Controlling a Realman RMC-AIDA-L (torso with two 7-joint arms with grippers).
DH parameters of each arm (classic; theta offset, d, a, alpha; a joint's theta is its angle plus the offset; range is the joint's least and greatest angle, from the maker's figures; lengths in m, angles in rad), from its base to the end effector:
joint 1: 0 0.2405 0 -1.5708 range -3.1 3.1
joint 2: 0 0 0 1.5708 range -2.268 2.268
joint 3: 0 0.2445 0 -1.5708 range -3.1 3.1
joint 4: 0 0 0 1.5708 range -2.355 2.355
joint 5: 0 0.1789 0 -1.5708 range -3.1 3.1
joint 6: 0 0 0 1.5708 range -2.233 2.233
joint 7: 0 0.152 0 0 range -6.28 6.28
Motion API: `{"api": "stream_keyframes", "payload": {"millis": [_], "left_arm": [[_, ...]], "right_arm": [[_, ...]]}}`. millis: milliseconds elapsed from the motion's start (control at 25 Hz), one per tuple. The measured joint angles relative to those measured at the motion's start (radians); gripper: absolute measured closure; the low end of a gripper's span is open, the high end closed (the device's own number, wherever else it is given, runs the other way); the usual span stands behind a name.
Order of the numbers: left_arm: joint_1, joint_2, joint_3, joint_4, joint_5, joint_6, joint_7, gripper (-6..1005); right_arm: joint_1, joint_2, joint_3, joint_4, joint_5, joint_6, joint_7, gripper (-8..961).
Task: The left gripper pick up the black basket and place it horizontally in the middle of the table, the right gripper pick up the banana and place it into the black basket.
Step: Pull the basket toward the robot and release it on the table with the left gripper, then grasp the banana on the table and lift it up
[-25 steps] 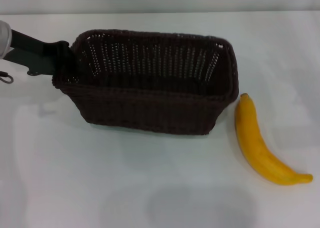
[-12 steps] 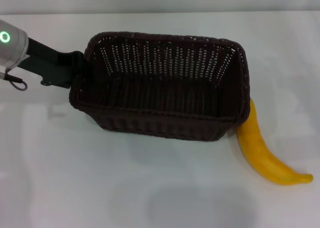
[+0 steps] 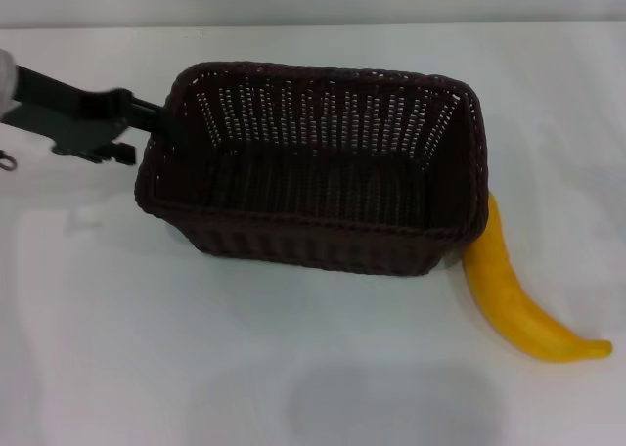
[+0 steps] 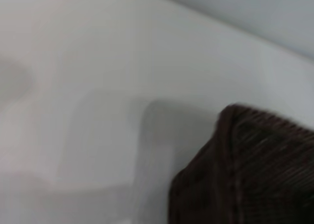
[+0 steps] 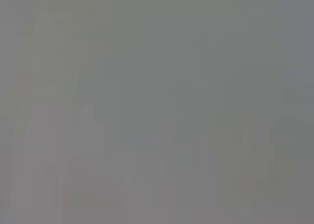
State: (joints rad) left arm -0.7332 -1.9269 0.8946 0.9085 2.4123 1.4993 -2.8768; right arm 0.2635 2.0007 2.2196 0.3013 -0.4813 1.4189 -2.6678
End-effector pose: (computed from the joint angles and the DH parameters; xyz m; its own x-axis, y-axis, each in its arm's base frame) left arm -0.2221 0.3692 0.0566 0.1275 0.9534 0.2734 0.9770 -0.0733 -0.2001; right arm 0.3225 0.2849 0.1271 0.6578 0.3465 -0.6688 -0.6956 -0.0609 -0.7158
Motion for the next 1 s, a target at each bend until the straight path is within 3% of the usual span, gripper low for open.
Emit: {"api": "stream_keyframes", "payload": {"millis": [200,360,560,760,1000], "left_arm": [[0.070,0.034,-0.109,0.005,-0.160,0.023,0.153,296],[0.141,0.041,-0.227,0.041,-0.272,0.031,0.350,240],[0.263,0.025,-0.301,0.093,-0.527,0.035,0.603,240],[0.355,0.006,-0.309,0.094,-0.708,0.030,0.788,241],[0.434,-0.022,-0.331,0.087,-0.796,0.026,0.923,241]], "right_arm": [[-0.052,-0.017,0.000,0.049,-0.040,-0.011,0.209,112],[-0.085,-0.040,0.000,0.118,-0.114,-0.017,0.375,112],[-0.113,-0.105,0.010,0.289,-0.301,-0.072,0.711,111],[-0.103,-0.175,0.031,0.532,-0.633,-0.161,1.099,111],[-0.041,-0.187,0.160,0.885,-1.169,-0.100,1.558,112]]}}
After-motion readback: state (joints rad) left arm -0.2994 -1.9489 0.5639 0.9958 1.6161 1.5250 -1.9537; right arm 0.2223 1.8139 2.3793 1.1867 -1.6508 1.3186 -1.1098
